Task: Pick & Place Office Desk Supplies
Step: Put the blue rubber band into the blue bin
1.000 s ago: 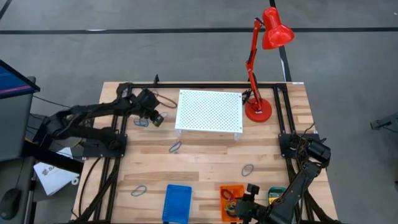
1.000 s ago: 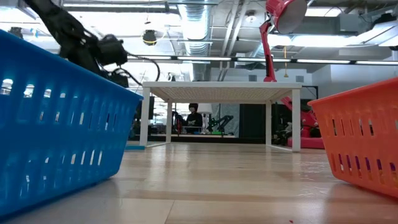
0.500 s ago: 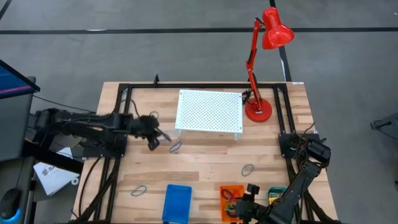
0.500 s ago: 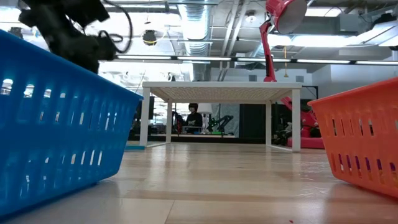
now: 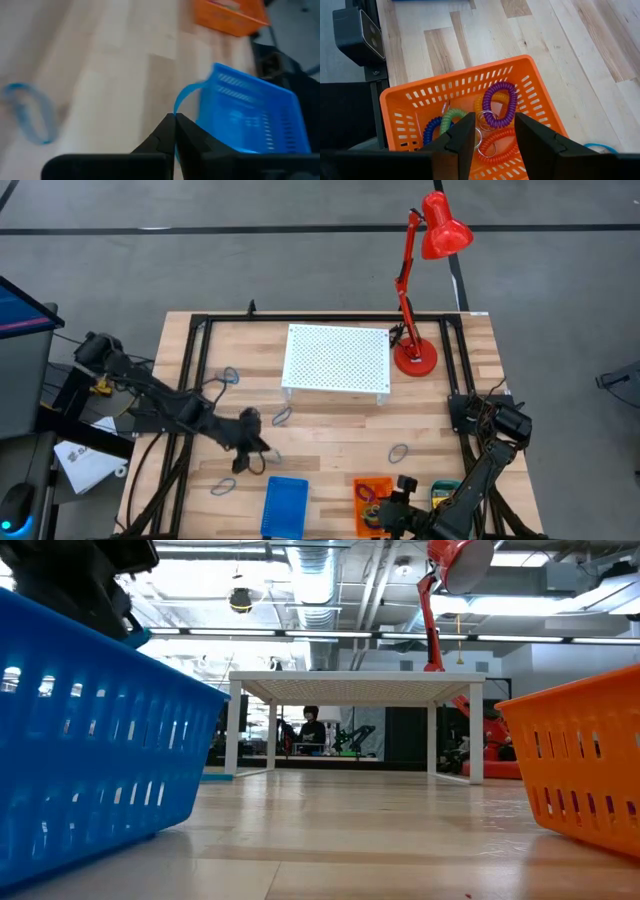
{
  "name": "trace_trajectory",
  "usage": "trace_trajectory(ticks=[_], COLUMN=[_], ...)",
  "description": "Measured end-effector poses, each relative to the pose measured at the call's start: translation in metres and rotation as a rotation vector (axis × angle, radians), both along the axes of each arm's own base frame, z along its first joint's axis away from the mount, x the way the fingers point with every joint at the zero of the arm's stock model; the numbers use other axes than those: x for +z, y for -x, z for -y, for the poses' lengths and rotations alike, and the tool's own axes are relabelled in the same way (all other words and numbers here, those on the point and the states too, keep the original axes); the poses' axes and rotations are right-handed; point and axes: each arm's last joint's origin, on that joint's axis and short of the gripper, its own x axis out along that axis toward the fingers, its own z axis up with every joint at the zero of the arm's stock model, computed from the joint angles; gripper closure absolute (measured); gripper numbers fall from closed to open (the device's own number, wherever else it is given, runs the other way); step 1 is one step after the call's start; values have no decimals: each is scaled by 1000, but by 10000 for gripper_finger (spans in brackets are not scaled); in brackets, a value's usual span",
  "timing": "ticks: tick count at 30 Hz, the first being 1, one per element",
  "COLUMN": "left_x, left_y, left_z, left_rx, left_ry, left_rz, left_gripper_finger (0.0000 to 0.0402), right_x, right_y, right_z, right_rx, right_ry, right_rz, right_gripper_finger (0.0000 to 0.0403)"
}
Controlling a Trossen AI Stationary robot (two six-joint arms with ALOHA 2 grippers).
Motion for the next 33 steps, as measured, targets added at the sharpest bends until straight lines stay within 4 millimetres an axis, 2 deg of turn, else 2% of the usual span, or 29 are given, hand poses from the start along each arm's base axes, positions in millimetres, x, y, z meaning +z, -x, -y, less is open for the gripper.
trace_trajectory(ticks=[5, 12, 19, 22, 27, 33], left_x=[-9, -17, -18, -10, 2, 4], left_y=[-10, -32, -39, -38, -34, -33], left_z=[26, 58, 64, 63, 60, 60], left_rx=[-71, -141, -173, -179, -196, -198], left_ry=[45, 18, -18, -25, -49, -47], left_rz=[49, 8, -11, 23, 82, 90], left_gripper_finger=[401, 401, 392, 365, 296, 232], right_x=[0, 0, 0, 0, 0, 0], right_y=[0, 0, 1, 2, 2, 2], right_z=[0, 0, -1, -2, -2, -2], right_rx=[0, 0, 1, 2, 0, 0], right_ry=[0, 0, -2, -5, -6, -5], right_rz=[-1, -1, 1, 2, 2, 2], right_gripper_finger=[269, 269, 269, 269, 269, 269])
